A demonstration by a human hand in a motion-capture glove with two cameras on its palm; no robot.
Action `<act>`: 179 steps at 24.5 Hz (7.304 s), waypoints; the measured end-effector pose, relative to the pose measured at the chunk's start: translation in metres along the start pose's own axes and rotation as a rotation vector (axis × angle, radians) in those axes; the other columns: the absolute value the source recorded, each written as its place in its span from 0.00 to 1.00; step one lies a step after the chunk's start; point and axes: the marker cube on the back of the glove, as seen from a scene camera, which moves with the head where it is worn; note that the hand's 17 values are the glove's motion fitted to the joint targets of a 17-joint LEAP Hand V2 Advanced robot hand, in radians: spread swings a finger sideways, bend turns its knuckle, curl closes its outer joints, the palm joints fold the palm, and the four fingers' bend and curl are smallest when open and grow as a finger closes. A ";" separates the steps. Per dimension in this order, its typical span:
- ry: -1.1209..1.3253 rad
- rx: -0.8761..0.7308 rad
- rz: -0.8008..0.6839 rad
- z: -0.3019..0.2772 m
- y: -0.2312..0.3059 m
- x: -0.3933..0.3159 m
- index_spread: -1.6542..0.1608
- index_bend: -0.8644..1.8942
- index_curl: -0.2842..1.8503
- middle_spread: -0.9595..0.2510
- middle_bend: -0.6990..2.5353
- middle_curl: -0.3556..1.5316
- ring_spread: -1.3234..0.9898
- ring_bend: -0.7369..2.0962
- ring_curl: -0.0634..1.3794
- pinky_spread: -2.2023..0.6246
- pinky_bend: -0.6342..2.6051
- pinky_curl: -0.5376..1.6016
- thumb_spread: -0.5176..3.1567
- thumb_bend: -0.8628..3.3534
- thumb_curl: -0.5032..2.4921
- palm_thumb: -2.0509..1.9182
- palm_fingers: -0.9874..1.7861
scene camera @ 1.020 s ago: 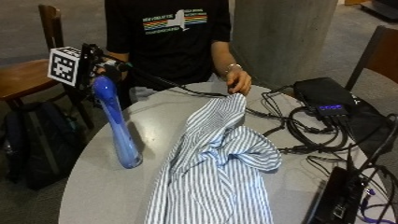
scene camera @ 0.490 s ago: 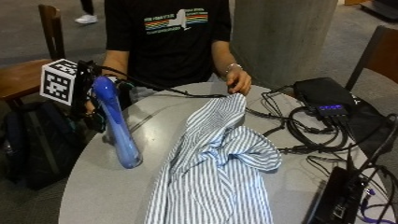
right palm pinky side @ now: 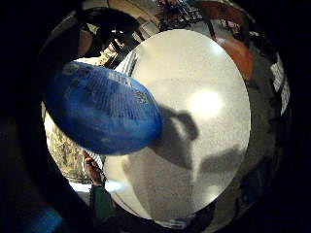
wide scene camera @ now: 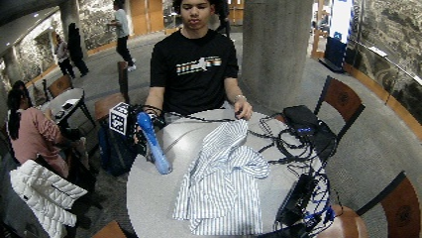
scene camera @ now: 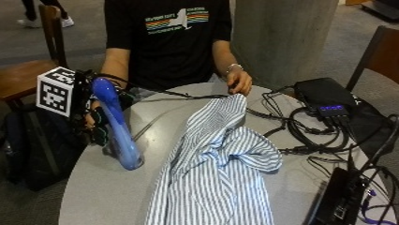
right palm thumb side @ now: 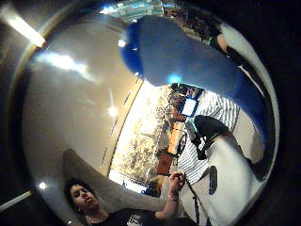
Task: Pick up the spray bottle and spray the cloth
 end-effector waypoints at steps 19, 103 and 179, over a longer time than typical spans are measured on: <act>0.058 -0.048 0.007 0.019 -0.040 0.005 0.76 0.35 0.23 0.81 0.29 0.41 0.57 0.39 0.29 0.83 0.39 0.40 0.41 0.20 0.30 0.73 0.60; 0.064 -0.768 0.350 0.063 -0.001 -0.070 0.82 0.40 0.39 0.77 0.33 0.46 0.57 0.37 0.32 0.87 0.29 0.40 0.36 0.20 0.36 0.73 0.79; -0.292 -0.688 -0.332 0.258 0.195 -0.136 0.82 0.37 0.39 0.75 0.32 0.46 0.56 0.36 0.33 0.86 0.28 0.40 0.41 0.20 0.30 0.70 0.76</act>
